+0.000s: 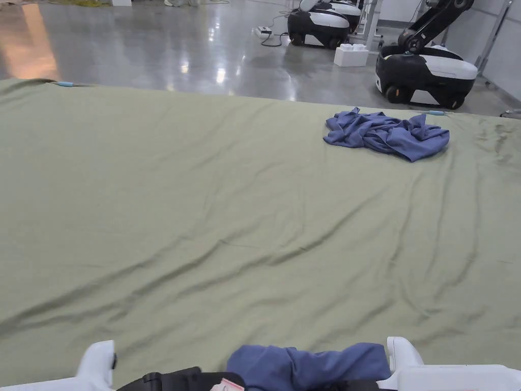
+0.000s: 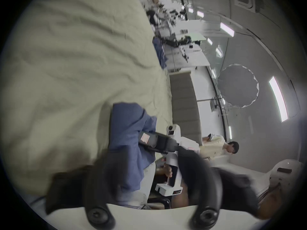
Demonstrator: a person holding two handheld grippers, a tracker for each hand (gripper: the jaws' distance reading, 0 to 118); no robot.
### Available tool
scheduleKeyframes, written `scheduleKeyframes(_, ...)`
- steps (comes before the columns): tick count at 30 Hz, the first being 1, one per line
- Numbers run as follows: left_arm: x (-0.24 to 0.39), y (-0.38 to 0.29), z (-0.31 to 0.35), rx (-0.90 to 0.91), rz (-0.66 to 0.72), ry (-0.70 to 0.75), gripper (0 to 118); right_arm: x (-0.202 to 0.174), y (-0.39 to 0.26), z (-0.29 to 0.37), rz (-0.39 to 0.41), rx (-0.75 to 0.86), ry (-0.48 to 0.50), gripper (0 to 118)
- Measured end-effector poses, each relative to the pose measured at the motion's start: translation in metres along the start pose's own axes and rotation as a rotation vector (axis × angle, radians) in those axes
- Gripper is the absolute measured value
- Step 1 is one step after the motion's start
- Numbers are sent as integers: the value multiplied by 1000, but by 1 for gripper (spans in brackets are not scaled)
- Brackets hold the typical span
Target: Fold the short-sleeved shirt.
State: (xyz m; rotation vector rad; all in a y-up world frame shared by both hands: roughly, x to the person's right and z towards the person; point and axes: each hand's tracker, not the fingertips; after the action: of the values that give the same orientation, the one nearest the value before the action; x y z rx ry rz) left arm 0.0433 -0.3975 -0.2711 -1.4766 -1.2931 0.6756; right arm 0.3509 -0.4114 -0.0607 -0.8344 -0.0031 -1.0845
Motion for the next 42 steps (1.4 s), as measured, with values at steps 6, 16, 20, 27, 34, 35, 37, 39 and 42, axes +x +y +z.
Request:
scheduleKeyframes(6, -14, 16, -42, -26, -42, 169, 100, -1, -1, 0, 29, 5, -9, 3)
scheduleKeyframes(16, -29, 33, -68, -171, -40, 97, 38, -8, -10, 26, 1, 65, -4, 3)
scheduleKeyframes(20, -30, 50, -41, -255, -9, 148, 37, -12, -25, 67, -41, 211, -32, 3)
scheduleKeyframes(27, -24, 106, 59, -286, -168, 386, 38, -36, -38, 66, -39, 251, -127, 3)
scheduleKeyframes(34, -39, 153, 191, -179, -147, 626, 38, -75, -36, 1, 18, 87, -84, 3)
scheduleKeyframes(35, -44, 158, 210, -167, -133, 660, 38, -83, -35, -9, 38, 61, -89, 3)
scheduleKeyframes(37, -52, 166, 241, -142, -117, 718, 38, -94, -31, -27, 70, 17, -92, 3)
scheduleKeyframes(39, -58, 174, 269, -108, -80, 754, 38, -104, -26, -43, 80, -15, -90, 3)
scheduleKeyframes(42, -59, 185, 302, -80, -83, 827, 38, -112, -22, -61, 78, -64, -82, 3)
